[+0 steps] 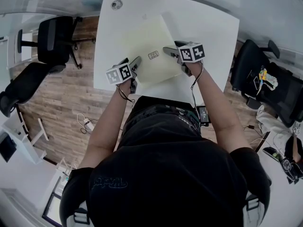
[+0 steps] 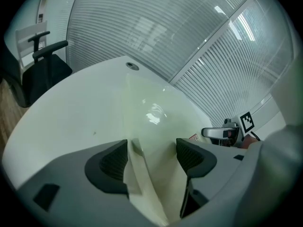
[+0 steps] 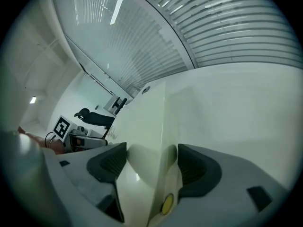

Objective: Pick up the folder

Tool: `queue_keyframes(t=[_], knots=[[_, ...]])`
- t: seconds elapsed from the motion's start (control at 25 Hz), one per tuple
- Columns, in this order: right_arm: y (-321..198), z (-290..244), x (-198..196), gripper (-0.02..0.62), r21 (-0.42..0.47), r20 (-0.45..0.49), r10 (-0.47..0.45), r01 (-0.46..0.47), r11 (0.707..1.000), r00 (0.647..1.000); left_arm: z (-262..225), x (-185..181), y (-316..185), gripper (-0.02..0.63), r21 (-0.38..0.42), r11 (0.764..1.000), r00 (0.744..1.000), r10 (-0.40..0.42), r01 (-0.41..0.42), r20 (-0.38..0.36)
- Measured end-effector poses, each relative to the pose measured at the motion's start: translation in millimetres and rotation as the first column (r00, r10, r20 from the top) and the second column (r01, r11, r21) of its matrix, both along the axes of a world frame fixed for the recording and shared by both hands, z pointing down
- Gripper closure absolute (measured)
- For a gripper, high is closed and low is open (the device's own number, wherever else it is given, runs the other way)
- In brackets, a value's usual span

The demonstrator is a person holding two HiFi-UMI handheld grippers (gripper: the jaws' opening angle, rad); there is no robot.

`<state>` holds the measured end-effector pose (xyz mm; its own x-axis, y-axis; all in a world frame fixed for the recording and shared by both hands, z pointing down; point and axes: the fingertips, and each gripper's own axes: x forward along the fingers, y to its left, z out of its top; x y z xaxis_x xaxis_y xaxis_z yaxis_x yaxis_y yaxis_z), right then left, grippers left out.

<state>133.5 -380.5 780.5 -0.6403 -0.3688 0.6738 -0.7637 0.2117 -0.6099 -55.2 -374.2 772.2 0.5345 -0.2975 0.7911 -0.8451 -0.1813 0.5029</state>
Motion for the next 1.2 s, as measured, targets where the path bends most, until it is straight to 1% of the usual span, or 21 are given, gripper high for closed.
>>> queue_keyframes(t=[0.12,0.2,0.28,0.44,0.68,1.08,1.2], knots=[[-0.6,0.8,-1.5,0.265,-0.009,0.016,0.000,0.000,1.000,1.000,1.4,-0.3,-1.1,0.282,-0.007,1.000,1.000,0.004,-0.004,-0.028],[-1.1,1.2,-1.8,0.252,-0.011,0.014,-0.001,0.001,1.000,1.000,3.3,-1.0,-2.1,0.262,-0.013,1.000,0.999,0.012,-0.012,-0.049],[0.0,2.2,-2.7,0.252,-0.019,0.022,-0.001,0.001,1.000,1.000,6.0,-1.3,-2.1,0.242,-0.023,0.999,0.997,0.024,-0.026,-0.075],[1.8,7.3,-3.2,0.247,-0.045,0.067,0.014,-0.011,0.999,0.998,10.6,1.8,-1.6,0.241,-0.044,0.998,0.989,0.043,-0.050,-0.141],[0.4,10.4,-4.7,0.242,-0.050,0.087,0.001,0.004,0.999,0.996,14.6,3.5,-2.0,0.241,-0.048,0.997,0.981,0.043,-0.053,-0.192],[0.4,12.0,-6.8,0.242,-0.095,0.079,-0.036,0.043,0.995,0.996,16.7,2.9,-2.7,0.241,-0.061,0.996,0.978,0.046,-0.060,-0.204],[-0.3,10.5,-6.7,0.244,-0.092,0.064,-0.041,0.046,0.995,0.997,16.0,3.7,-2.6,0.242,-0.068,0.997,0.978,0.027,-0.041,-0.206]])
